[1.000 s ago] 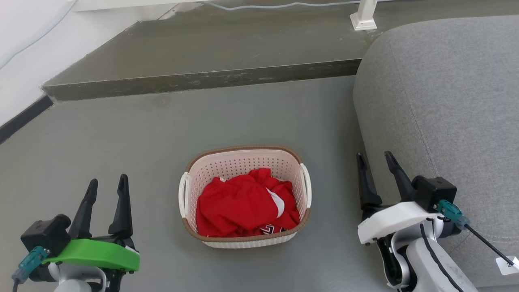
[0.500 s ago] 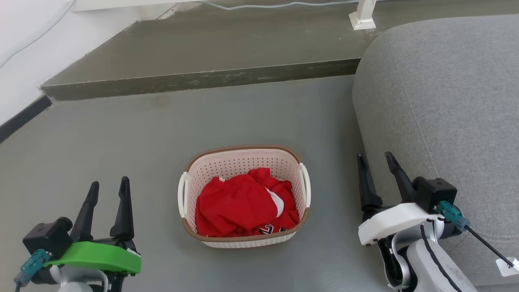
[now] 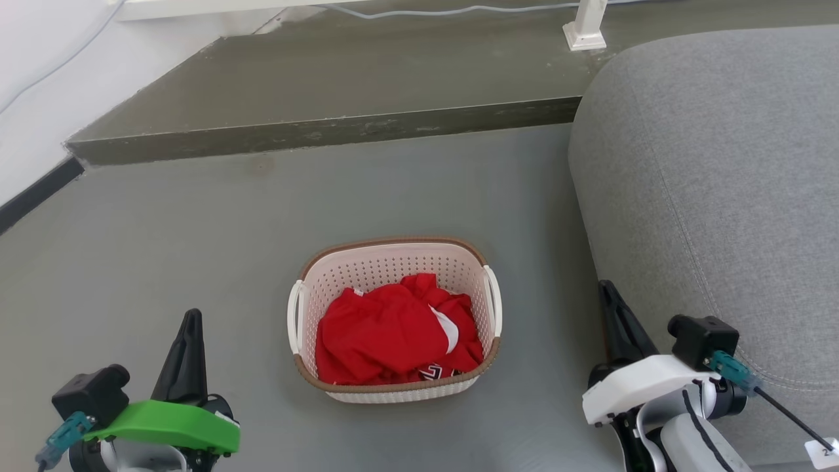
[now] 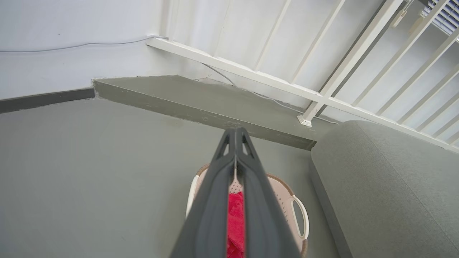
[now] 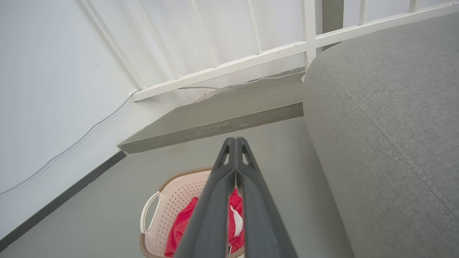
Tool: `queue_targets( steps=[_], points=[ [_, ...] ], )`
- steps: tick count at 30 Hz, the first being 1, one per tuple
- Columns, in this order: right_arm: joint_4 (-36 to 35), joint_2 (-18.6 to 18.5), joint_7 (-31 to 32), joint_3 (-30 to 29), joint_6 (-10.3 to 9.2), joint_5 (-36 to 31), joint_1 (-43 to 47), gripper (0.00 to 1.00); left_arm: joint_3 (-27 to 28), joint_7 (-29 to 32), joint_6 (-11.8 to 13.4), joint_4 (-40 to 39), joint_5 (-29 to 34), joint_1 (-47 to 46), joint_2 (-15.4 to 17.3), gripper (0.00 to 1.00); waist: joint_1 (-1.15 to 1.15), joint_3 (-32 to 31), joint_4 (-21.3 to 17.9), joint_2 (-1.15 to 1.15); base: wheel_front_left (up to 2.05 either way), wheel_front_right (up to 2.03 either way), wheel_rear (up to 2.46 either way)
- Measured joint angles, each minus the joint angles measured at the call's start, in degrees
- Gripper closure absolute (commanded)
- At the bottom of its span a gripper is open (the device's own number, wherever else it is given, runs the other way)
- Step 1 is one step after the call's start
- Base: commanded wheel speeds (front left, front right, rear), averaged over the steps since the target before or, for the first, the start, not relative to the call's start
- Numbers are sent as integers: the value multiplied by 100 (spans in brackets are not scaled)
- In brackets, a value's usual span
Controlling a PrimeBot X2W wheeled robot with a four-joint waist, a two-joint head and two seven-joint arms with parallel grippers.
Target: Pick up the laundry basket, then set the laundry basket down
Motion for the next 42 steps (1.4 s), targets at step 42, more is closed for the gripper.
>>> queue_targets(
  steps=[42],
  points=[
    [-131, -115, 693, -881, 428, 3350, 7, 100, 380, 834, -1, 162, -2592, -10, -77, 100, 0, -259, 18, 0, 0, 0, 0]
  ],
)
